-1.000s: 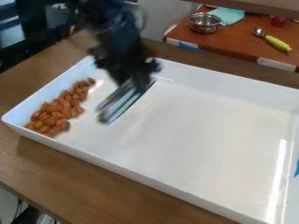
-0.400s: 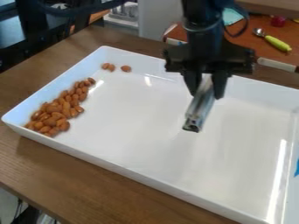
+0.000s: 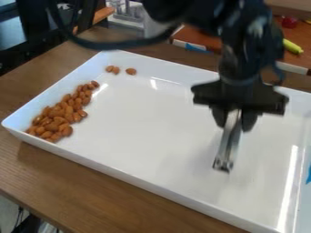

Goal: Sweep into pile

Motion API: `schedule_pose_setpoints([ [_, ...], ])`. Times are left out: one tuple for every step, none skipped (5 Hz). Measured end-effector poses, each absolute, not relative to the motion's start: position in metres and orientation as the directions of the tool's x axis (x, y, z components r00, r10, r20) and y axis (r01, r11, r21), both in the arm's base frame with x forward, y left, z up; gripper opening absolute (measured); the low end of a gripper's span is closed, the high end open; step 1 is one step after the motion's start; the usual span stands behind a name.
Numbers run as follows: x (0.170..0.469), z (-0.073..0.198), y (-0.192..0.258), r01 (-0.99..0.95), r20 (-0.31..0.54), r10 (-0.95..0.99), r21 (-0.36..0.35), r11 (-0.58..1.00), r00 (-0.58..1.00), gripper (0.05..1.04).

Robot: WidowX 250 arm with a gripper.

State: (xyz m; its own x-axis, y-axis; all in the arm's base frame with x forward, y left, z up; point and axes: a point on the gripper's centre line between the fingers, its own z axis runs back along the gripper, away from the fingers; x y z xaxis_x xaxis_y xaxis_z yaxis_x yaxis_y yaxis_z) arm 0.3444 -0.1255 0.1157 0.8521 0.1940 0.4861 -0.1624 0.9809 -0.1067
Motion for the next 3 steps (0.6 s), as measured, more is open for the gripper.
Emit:
schedule_pose_setpoints([
  [0.351, 0.097, -0.128, -0.179, 0.501, 0.191, -0.072, 0.981, 0.844, 0.437],
  [0.344, 0.094, -0.124, -0.170, 0.450, 0.165, -0.030, 0.985, 0.878, 0.752],
  [0.340, 0.123, -0.119, -0.109, 0.329, 0.110, -0.023, 0.994, 0.938, 0.977],
])
